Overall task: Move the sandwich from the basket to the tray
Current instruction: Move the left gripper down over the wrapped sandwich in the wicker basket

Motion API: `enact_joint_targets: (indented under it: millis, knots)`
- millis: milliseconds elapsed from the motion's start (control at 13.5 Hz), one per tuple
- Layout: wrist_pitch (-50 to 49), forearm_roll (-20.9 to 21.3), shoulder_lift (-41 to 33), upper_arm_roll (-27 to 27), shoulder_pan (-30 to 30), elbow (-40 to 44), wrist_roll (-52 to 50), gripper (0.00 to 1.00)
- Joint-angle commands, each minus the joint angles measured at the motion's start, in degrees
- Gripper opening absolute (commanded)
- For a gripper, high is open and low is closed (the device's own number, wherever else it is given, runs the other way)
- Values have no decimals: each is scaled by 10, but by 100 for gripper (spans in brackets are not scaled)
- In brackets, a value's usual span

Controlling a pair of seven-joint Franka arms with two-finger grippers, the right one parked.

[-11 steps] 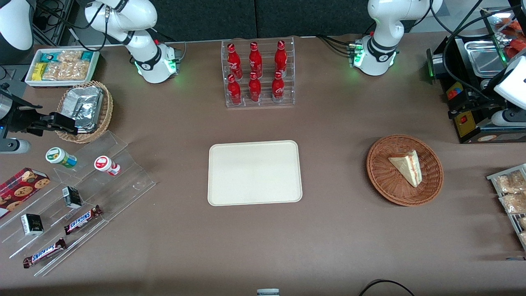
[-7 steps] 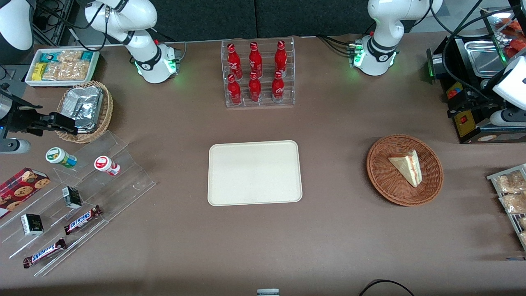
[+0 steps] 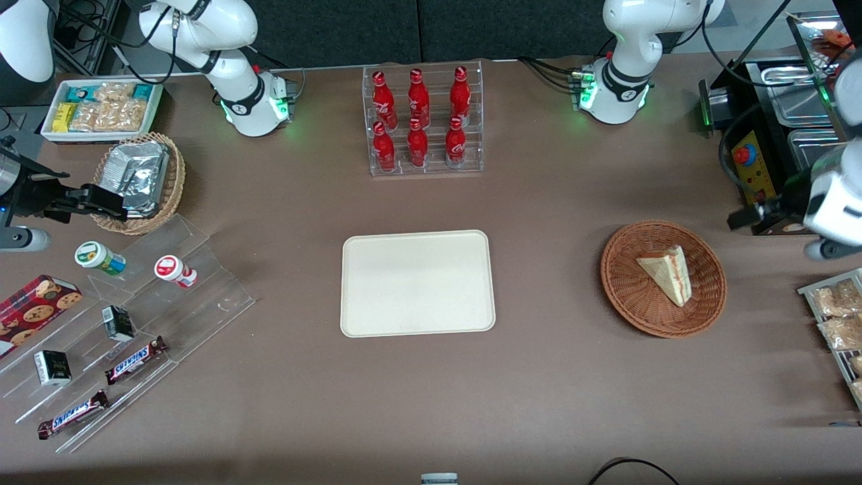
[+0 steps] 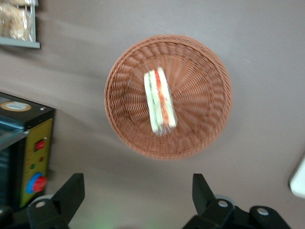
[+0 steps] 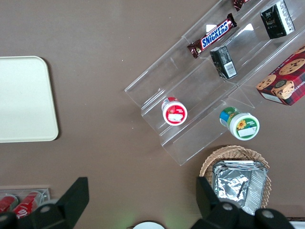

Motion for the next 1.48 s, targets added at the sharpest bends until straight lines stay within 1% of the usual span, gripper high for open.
enact_joint_targets:
  millis: [0,221,443,664,812,1034,1329,1403]
  knots:
    - [64,1,35,-3,1,-50,-78,100]
    - [98,1,89,-3,1,-53,-98,100]
    - [149,-7,99,-2,3,-89,-103,100]
    - [216,-7,127,-3,1,-116,-172,100]
    - [236,-7,142,-3,-2,-123,-183,100]
    - [298,-7,143,-3,-1,-168,-183,100]
    - [317,-7,145,-4,-4,-191,-184,100]
    - [323,-7,144,-4,-4,-198,-185,96]
